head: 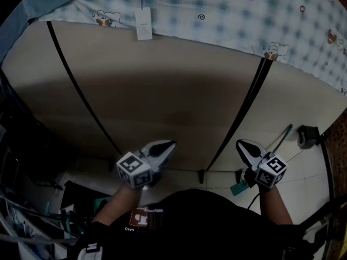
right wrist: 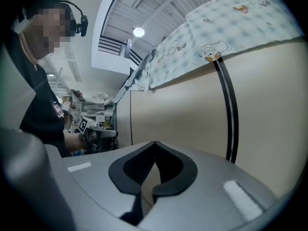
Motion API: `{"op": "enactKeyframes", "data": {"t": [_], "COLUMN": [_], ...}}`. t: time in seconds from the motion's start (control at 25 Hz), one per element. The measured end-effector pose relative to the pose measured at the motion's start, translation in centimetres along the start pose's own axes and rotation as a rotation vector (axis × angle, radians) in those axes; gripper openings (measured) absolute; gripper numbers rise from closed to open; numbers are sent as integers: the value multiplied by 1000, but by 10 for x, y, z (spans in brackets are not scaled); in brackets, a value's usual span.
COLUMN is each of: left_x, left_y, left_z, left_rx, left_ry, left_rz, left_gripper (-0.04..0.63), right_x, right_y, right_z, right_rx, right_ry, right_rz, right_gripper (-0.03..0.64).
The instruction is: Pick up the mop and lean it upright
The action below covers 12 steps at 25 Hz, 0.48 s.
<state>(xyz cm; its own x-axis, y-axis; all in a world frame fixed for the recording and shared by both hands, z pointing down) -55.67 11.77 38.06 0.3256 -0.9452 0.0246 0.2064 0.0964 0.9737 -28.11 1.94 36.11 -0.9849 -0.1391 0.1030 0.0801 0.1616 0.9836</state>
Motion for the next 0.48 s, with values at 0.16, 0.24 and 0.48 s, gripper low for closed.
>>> {"op": "enactKeyframes", "data": {"t": [0.16, 0.24, 0.48], "left_x": [37, 56, 98], "left_y": [16, 26, 47], "left_z": [-53, -85, -144], "left_rx": [-35, -66, -81], "left_ry": [-64, -69, -104], "left_rz": [-22, -26, -16], "left_gripper": [-1, -1, 0], "right_x": [-44, -71, -122], "right_y": [2, 2, 4], "right_z": [-35, -51, -90], "right_rx": [-18, -30, -22], "right_ry": [-68, -94, -151], "right_rz": [32, 62, 88], "right_gripper": [14, 14, 14]}}
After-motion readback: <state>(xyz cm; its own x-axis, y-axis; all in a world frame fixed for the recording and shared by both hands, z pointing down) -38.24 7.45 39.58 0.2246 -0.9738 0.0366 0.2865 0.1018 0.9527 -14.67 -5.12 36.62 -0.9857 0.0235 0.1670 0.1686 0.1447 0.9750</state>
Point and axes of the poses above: the fingertips, and each gripper's own axes: x forward along the fingers, z to its left, y out of its underside, the point moved 5 cm from there along -x, backward along the fingers, and after that the axes turned 15 degrees about -y, right-handed, at the moved point
